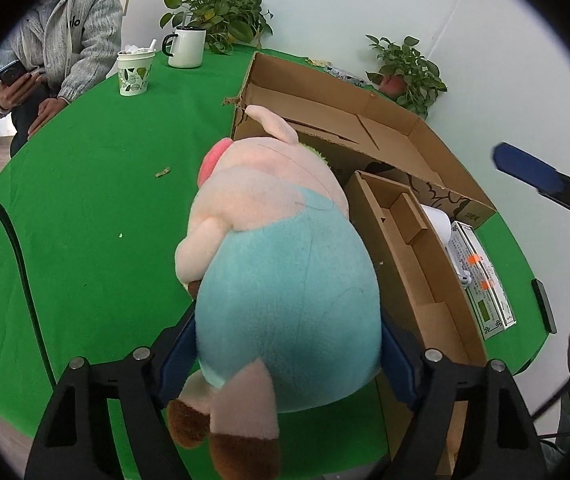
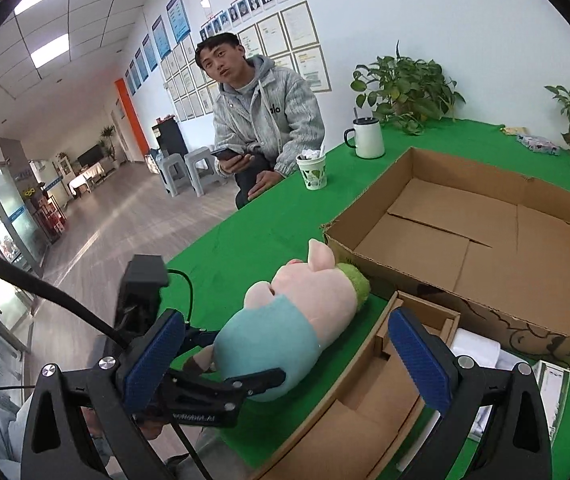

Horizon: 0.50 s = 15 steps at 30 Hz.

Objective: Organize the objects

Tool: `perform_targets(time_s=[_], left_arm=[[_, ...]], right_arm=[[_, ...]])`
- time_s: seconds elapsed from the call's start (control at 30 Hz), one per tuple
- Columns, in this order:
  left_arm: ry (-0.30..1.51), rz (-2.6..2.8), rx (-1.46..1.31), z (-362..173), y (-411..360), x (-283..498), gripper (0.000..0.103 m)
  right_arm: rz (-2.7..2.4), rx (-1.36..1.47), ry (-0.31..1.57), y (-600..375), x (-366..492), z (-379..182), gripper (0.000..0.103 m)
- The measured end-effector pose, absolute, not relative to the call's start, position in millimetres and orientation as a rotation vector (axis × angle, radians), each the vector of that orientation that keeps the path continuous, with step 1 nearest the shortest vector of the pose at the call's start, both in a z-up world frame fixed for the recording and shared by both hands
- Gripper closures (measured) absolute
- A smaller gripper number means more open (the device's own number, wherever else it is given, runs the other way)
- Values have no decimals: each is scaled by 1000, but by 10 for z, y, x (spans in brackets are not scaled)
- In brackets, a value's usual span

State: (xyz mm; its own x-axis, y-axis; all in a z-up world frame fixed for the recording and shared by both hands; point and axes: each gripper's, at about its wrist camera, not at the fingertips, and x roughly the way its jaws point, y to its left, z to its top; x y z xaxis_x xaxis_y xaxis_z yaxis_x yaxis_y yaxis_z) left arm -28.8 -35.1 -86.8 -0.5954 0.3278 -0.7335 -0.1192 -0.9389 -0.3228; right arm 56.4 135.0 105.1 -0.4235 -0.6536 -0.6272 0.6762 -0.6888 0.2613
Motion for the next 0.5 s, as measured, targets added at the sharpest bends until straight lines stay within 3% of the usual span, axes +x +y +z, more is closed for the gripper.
perform_targets(time_s=[0.17, 0.5], left_arm=[[-392, 2586, -1252, -863, -430, -219, 30], [-422, 2606, -1235, -861, -528, 42, 31]], right_arm=[[-2063, 1087, -23, 1080, 33, 697, 1], [-1976, 1287, 148, 205, -188, 193, 1]])
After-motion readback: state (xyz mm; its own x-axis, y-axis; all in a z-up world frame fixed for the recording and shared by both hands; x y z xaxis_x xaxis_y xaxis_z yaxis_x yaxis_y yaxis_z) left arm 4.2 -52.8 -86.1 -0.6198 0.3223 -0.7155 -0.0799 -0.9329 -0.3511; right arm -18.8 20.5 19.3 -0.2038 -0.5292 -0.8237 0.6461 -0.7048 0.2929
